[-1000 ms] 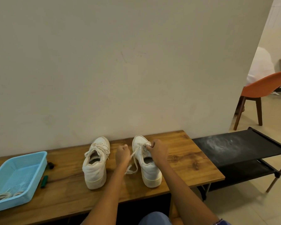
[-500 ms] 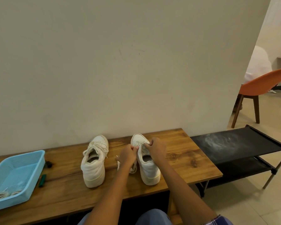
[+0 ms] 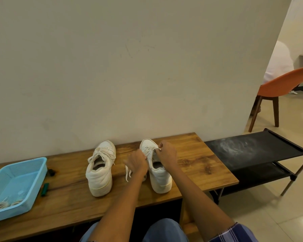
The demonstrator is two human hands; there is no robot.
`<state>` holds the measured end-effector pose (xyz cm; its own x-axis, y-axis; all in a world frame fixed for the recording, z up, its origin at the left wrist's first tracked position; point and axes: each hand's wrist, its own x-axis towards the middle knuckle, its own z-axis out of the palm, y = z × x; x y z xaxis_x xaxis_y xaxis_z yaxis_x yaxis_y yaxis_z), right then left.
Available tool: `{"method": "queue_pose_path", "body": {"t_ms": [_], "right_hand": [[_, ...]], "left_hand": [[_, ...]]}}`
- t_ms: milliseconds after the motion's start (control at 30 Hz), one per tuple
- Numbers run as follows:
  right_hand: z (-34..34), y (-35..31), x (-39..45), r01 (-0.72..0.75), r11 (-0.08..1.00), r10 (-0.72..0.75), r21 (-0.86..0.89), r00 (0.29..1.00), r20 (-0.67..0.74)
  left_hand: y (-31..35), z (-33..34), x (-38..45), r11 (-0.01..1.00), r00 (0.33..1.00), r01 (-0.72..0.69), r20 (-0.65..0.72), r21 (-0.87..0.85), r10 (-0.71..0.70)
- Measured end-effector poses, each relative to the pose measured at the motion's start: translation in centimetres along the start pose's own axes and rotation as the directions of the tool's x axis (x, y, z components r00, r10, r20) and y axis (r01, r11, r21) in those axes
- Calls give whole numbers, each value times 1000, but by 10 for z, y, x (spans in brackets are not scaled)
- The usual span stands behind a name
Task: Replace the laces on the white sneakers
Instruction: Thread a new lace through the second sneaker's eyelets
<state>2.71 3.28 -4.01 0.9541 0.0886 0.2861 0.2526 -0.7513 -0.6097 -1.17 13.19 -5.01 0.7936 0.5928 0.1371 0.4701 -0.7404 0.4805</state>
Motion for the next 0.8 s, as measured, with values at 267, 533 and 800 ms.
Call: {"method": "queue_pose_path", "body": {"t_ms": [267, 533, 800], "right_hand": [[-3, -3, -1, 40, 998, -40, -51, 999, 15], [0, 0, -1, 20, 999, -21, -31, 1000, -18], [-5, -4, -4, 49, 998, -51, -25, 994, -101]], "left_hand": [[-4, 0, 32, 924, 969, -57, 202, -379, 143], [-4, -16, 35, 725, 981, -84, 72, -684, 182], [-10, -85, 30, 138, 987, 158, 153, -978, -52]]}}
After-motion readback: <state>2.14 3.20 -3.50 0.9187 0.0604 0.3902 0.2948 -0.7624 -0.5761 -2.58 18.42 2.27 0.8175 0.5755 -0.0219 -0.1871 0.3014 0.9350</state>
